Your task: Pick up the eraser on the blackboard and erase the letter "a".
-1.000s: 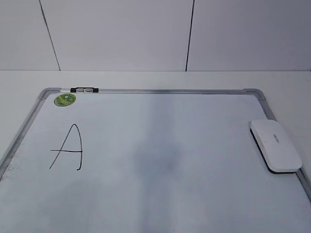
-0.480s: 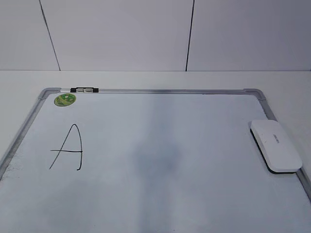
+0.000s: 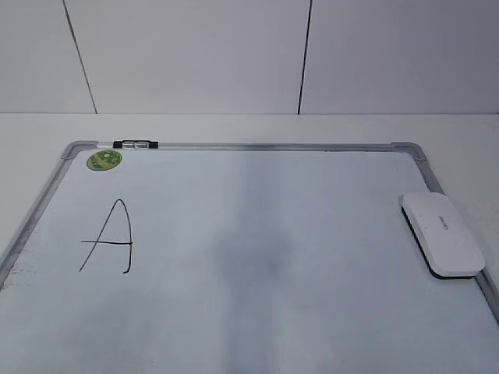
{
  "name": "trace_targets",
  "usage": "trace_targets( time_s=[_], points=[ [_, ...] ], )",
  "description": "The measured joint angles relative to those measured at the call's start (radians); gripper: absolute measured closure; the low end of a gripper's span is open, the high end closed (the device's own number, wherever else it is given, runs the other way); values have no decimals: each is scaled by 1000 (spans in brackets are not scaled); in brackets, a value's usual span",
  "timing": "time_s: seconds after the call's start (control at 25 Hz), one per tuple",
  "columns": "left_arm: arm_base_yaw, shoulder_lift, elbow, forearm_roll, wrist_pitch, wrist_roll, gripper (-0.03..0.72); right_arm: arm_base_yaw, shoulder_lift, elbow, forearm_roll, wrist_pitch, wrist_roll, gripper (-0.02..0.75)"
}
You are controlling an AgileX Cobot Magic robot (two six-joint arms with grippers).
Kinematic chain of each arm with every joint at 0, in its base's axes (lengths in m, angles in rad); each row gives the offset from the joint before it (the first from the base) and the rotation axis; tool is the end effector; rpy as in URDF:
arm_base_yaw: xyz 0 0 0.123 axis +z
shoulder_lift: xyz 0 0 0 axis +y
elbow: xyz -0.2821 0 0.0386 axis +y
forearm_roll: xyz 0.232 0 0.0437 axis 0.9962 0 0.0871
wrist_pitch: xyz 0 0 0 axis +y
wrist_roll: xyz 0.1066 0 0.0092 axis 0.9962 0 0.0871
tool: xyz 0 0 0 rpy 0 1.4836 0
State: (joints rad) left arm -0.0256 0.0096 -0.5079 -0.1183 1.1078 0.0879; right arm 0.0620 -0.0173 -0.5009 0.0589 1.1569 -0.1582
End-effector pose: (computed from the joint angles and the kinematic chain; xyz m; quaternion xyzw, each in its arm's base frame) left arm -0.0068 -0.0111 0.2607 0.0526 0.8626 -0.0434 0.5013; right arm -0.0122 0.0050 0.2536 -0.0987 0.8669 0.0058 0.4885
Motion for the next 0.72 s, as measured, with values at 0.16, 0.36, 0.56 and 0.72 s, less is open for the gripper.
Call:
trace_targets(
  time_s=[0.16,0.36,0.56,0.72],
  points=[
    [0,0,0,0,0,0,454,-31,0,0,0,0,0,146],
    [-18,0,0,-2,0,0,454,-139,-1,2,0,0,0,146],
    [-48,0,0,-2,0,0,454,-158,-1,2,0,0,0,146],
    [-48,0,0,-2,0,0,454,-158,-1,2,0,0,0,146]
  ],
)
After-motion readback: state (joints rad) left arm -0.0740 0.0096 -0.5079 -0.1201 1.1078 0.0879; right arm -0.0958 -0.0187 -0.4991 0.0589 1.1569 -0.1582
